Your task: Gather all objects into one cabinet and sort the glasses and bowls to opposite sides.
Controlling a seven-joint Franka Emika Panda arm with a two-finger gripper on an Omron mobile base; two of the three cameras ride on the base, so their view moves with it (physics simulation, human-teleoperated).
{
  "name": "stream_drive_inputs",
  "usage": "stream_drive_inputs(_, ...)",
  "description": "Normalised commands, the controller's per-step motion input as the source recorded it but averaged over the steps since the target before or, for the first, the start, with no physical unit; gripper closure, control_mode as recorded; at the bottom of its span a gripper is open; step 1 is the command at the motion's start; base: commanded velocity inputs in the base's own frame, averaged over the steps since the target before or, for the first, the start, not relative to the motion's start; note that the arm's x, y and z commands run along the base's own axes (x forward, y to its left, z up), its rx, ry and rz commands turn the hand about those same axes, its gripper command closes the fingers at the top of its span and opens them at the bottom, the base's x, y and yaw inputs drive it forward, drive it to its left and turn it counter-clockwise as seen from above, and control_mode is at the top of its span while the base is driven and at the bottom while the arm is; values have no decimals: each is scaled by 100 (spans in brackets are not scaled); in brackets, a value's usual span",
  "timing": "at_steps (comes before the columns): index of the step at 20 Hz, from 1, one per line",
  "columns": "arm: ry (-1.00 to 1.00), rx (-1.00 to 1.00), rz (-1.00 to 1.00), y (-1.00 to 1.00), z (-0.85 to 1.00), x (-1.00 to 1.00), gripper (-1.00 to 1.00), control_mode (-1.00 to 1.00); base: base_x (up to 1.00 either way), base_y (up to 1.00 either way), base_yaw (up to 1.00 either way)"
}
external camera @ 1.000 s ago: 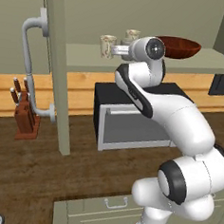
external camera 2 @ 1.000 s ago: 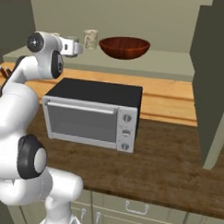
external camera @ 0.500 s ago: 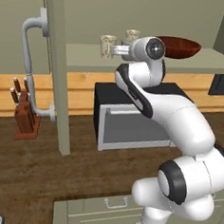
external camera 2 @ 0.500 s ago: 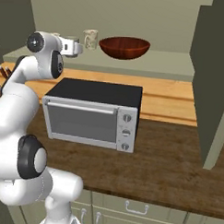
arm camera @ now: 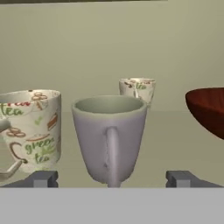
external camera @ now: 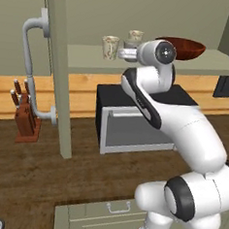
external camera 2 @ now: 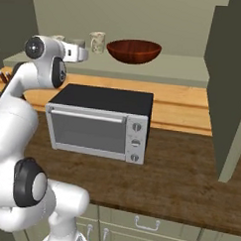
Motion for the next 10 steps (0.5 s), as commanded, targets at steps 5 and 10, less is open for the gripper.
stream_drive_inputs(5, 0, 0, -1, -10, 3, -56, -100, -100, 0, 0, 0)
stream_drive_inputs(10, 2, 0, -1, -1, 29, -72, -100, -100, 0, 0, 0)
